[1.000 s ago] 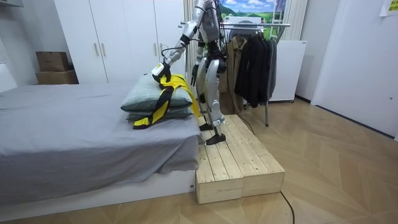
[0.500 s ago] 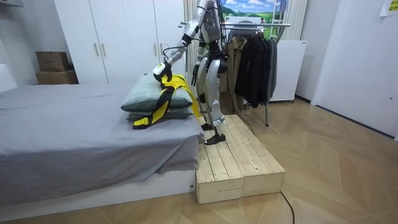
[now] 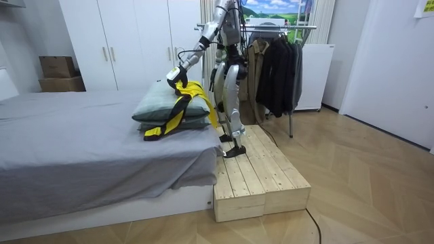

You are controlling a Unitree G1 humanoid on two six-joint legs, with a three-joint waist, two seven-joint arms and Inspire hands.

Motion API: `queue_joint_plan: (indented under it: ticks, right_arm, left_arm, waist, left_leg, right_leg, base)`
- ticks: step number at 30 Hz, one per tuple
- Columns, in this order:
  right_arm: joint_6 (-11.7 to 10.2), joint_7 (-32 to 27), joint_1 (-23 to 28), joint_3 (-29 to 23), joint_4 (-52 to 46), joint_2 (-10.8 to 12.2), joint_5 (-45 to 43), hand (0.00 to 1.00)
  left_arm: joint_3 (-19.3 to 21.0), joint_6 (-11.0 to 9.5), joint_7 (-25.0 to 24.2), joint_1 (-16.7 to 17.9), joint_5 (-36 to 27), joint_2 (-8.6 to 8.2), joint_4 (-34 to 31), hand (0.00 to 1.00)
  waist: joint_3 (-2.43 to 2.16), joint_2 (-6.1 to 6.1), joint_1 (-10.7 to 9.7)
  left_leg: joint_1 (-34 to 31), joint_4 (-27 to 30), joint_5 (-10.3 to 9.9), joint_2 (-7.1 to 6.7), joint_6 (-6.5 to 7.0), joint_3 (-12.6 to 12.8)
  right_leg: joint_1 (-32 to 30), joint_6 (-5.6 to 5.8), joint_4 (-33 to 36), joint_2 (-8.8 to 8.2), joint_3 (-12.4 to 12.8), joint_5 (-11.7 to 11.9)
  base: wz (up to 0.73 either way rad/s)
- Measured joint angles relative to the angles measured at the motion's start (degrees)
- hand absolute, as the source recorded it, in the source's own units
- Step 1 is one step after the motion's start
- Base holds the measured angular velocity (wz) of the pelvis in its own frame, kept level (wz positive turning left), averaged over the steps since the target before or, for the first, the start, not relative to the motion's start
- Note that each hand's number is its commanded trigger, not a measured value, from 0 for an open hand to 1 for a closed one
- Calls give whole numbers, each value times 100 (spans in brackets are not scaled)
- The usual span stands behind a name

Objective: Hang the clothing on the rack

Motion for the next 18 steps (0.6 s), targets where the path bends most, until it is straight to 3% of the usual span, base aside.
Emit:
queue_joint_plan:
  ticks: [2, 4, 9, 11, 14, 18]
  right_arm:
    - [145, 108, 428, -198, 191, -159, -435, 0]
    - [311, 157, 626, -194, 425, -221, -890, 0]
    - [562, 131, 1017, -256, 689, -286, -2173, 0]
    - [636, -104, 1109, -709, 691, -385, -2512, 0]
    - [727, -564, 997, -1303, 626, -634, -2759, 0]
    - [750, -1321, 578, -1844, 119, -1067, -3073, 0]
  left_arm:
    - [117, 156, -40, 124, 218, 9, -144, 100]
    - [113, 270, -124, 159, 272, 8, -243, 100]
    - [45, 401, -163, 225, 332, -27, -600, 100]
    - [36, 470, -161, 232, 322, -24, -620, 100]
    - [-18, 650, -160, 259, 184, 14, -763, 100]
    - [-206, 680, -27, 350, -108, 91, -885, 100]
  waist:
    - [-41, -56, 25]
    - [-49, -110, 53]
    - [-42, -233, 75]
    - [-41, -268, -1]
    - [-46, -330, -46]
    - [-70, -386, -66]
  left_leg:
    - [118, -42, -1, 5, -1, 1]
    - [206, -68, -2, 23, -3, 1]
    - [423, -142, -13, 56, -32, -71]
    - [495, -211, -14, 47, -36, -158]
    - [567, -250, -13, 31, -34, -159]
    - [725, -360, 21, 15, -29, -100]
  right_leg:
    - [108, -14, -6, 8, 10, -46]
    - [206, -23, -44, 29, 6, -51]
    - [524, -38, -276, 96, -43, -28]
    - [702, -23, -426, 110, -123, 20]
    - [766, -13, -438, 102, -133, 43]
    - [875, -6, -515, 110, -55, 95]
  base:
    - [3]
    - [0]
    - [4]
    - [15]
    - [4]
    - [-10]
